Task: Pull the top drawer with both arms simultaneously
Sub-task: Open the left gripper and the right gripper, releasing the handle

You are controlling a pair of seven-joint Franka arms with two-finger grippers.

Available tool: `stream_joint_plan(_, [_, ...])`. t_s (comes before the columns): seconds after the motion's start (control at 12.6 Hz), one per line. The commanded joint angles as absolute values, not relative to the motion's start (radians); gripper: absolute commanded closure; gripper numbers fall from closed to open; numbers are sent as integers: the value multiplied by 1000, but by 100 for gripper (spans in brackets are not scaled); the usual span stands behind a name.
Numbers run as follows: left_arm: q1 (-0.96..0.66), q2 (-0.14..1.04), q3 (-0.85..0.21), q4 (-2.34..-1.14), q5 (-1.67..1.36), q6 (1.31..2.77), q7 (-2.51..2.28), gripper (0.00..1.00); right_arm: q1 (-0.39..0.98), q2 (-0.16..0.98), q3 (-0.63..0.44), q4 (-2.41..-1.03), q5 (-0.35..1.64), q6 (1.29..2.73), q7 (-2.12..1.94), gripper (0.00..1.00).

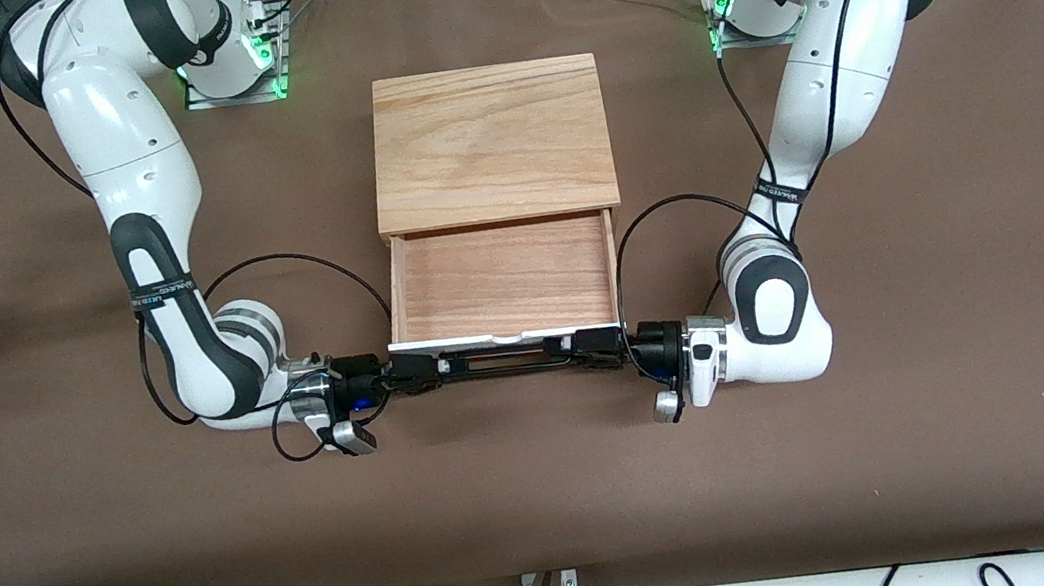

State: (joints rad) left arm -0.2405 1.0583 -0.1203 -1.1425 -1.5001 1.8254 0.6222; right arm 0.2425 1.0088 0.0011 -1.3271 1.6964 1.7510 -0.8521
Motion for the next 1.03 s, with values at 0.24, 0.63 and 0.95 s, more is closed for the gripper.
stream_joint_plan(0.24, [-249,1060,-126,-1137,-1447,1786,624,0,236,1055,-21,-1244,1715,1816,-841,0])
stream_joint_plan(0.63, [-250,1077,-121,-1152,-1445,1792,707,0,238,1045,-26,-1244,1707,1838,-834,0])
stream_joint_plan(0.95, [-253,1068,-94,-1138,-1445,1792,681,0,249,1042,-49,-1243,1700,1848,-834,0])
